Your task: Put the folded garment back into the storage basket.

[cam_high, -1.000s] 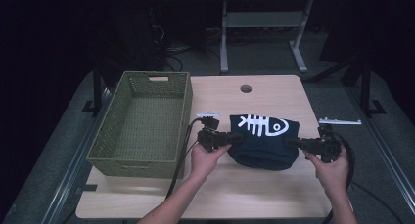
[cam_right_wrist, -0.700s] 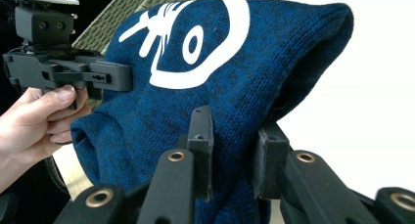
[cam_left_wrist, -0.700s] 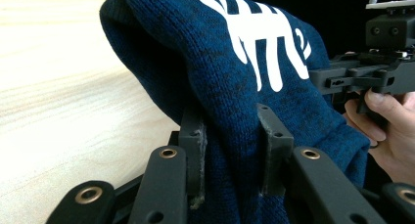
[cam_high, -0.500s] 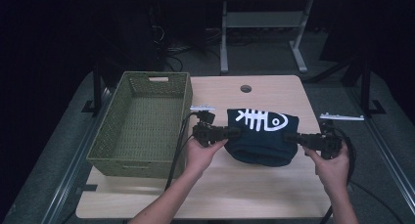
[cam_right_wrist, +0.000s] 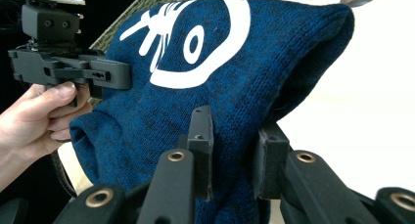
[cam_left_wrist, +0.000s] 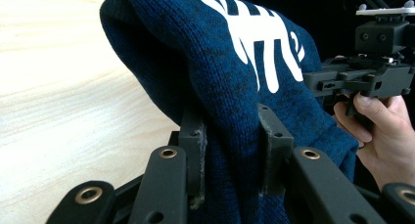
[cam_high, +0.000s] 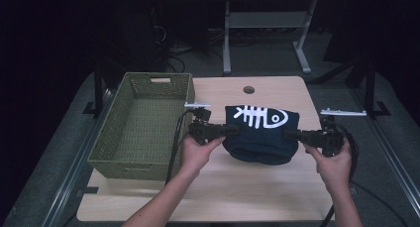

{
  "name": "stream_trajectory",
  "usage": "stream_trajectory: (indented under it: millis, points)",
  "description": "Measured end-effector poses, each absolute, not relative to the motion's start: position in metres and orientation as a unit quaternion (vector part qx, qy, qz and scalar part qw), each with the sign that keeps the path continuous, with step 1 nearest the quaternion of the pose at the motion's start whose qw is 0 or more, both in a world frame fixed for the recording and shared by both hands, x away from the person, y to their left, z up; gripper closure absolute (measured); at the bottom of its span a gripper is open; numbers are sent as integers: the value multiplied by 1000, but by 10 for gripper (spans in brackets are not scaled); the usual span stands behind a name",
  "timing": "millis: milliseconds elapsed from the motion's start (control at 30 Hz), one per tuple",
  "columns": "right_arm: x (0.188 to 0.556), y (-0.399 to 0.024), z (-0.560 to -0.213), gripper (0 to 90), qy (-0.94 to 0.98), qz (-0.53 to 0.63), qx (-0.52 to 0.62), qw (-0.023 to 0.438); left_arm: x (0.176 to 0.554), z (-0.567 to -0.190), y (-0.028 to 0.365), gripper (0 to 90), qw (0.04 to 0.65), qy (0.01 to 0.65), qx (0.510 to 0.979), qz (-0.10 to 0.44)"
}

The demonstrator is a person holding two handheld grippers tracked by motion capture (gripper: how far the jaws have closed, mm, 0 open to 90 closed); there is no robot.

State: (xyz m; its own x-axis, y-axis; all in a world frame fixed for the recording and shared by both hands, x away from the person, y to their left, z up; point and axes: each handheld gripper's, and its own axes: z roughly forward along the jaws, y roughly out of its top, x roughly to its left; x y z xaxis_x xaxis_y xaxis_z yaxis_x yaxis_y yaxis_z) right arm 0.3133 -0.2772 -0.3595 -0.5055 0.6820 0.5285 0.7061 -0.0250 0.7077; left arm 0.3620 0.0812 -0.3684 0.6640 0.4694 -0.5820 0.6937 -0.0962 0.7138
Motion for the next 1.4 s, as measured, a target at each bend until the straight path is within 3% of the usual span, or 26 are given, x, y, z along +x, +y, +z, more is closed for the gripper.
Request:
stream_trajectory:
  millis: [1400]
  points:
    - [337,-213,-313,735,-709,-533,-462,16,372,-323,151,697,564,404,715,-80]
